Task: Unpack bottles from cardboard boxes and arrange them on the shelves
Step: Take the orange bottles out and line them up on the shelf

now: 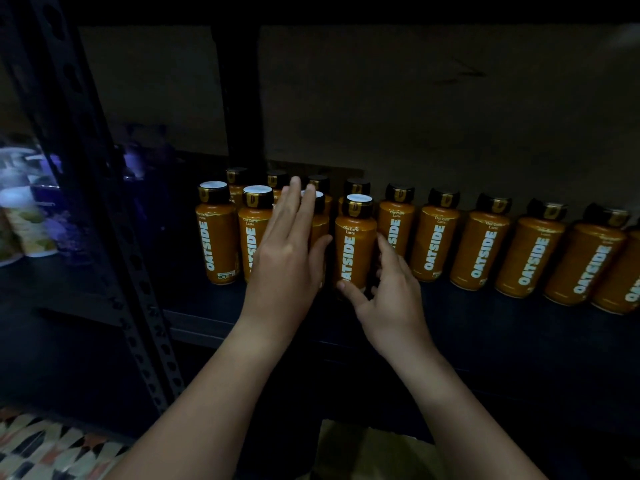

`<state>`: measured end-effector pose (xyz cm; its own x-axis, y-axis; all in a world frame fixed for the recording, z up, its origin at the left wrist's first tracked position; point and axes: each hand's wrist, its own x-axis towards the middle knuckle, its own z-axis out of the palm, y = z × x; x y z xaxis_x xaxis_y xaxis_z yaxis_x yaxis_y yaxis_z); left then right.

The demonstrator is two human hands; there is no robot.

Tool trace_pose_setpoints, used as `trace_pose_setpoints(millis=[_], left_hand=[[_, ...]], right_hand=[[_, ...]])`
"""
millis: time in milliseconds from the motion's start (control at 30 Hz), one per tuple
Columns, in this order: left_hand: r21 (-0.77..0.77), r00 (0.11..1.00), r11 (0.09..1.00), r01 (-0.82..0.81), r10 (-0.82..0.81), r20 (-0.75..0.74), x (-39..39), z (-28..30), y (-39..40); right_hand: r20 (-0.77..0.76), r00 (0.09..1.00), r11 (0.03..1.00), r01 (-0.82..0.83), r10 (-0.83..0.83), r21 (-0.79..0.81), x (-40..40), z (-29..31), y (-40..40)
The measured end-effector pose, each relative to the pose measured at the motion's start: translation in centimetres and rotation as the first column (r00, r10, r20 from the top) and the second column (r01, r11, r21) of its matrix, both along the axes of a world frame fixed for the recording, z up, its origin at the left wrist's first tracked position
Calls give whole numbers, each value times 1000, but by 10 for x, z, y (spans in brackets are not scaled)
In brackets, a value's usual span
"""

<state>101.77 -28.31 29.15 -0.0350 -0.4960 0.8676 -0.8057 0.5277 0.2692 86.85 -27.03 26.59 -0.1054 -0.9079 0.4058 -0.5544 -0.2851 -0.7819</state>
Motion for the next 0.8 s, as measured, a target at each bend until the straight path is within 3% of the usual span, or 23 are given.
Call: trace_pose_setpoints(millis=[267, 600, 733, 800], left_hand=[[-52, 997, 997, 51, -48, 54, -6, -11, 39], [153, 976, 965, 211, -217, 25, -36, -69, 98], [400, 962, 887, 230, -268, 41, -55, -124, 108], [612, 959, 774, 163, -269, 85, -62, -163, 111]], right_hand=[[-62, 998, 997, 2, -7, -78, -22, -4, 48], [-280, 956, 972, 24, -91, -234, -74, -50, 120], [-262, 965, 1000, -12, 7, -16, -84, -103, 134], [-264, 964, 982, 12, 38, 187, -90, -136, 136]])
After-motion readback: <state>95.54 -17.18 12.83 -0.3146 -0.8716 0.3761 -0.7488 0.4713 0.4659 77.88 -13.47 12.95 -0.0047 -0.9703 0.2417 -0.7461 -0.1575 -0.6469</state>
